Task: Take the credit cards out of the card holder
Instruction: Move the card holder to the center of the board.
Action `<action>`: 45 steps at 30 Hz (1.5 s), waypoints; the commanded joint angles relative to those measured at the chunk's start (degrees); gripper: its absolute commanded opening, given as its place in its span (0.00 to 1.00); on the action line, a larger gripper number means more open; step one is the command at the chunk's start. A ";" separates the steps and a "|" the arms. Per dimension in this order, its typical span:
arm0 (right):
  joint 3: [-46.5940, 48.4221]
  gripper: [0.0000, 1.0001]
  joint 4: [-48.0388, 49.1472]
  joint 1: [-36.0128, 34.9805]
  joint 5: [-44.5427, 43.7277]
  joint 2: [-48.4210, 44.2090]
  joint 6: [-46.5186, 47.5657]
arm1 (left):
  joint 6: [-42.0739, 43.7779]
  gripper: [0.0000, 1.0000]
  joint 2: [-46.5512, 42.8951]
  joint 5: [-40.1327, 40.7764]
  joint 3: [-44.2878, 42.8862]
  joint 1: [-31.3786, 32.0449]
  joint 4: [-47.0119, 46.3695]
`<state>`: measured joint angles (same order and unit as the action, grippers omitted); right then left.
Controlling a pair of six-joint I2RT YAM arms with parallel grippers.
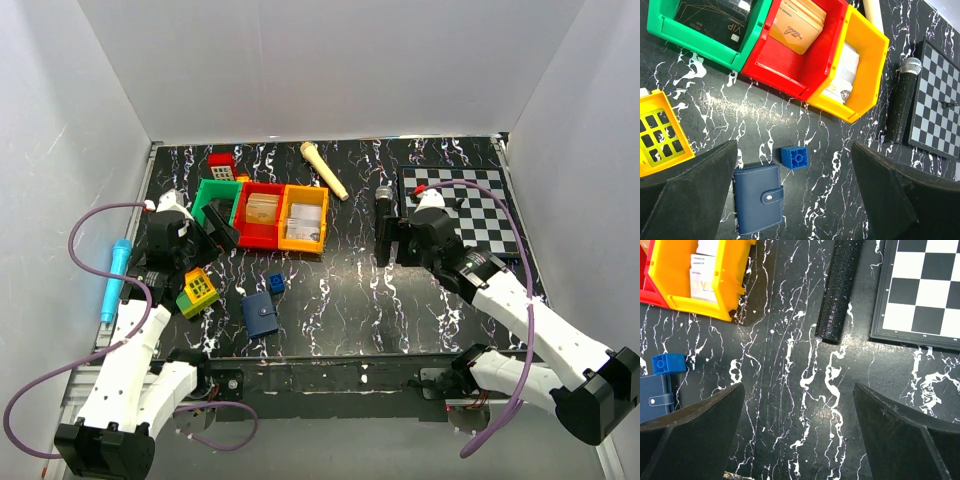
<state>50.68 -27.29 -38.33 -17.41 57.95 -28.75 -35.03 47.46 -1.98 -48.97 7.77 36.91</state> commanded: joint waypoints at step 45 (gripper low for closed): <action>-4.71 0.86 17.18 -7.20 30.59 15.25 -2.80 | -30.01 0.77 -1.85 6.11 23.56 15.61 6.43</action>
<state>46.00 -13.67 -44.40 11.55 72.27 -30.30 -60.36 45.65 3.86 -28.88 22.39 42.87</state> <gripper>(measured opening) 0.863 0.782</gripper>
